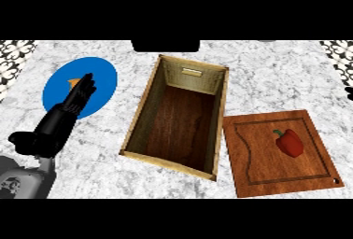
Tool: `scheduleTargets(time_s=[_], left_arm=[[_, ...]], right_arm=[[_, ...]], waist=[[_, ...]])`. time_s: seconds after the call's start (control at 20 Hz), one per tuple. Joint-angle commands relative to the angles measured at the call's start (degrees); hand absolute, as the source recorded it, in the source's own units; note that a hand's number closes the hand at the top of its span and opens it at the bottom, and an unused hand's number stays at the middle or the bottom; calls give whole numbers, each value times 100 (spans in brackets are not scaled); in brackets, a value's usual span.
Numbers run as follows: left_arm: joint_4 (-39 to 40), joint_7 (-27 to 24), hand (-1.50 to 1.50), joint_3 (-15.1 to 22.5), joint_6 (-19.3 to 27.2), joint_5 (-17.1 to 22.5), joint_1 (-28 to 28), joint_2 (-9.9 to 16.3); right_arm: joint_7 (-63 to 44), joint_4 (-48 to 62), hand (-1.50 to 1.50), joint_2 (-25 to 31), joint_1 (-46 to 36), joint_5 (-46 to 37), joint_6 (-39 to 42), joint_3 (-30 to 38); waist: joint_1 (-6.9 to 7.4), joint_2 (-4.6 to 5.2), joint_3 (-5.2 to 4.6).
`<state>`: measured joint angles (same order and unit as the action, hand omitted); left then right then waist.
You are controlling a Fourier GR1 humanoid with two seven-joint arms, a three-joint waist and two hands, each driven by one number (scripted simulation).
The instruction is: Pick the bell pepper from the cutting board and place it in the basket
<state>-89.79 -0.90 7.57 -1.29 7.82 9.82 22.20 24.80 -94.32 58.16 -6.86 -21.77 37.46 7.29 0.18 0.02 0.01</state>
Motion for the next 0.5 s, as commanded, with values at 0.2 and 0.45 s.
scheduleTargets(time_s=[0.2, 0.45], left_arm=[[258, 114, 0, 53, 32, -348, 409, -374], [-134, 26, 0, -327, -315, -189, -108, -232]], right_arm=[[547, 934, -150, -910, -398, -525, -372, -552], [984, 1288, -150, -1357, -209, -1119, -941, -625]], waist=[[21, 14, 2], [7, -2, 0]])
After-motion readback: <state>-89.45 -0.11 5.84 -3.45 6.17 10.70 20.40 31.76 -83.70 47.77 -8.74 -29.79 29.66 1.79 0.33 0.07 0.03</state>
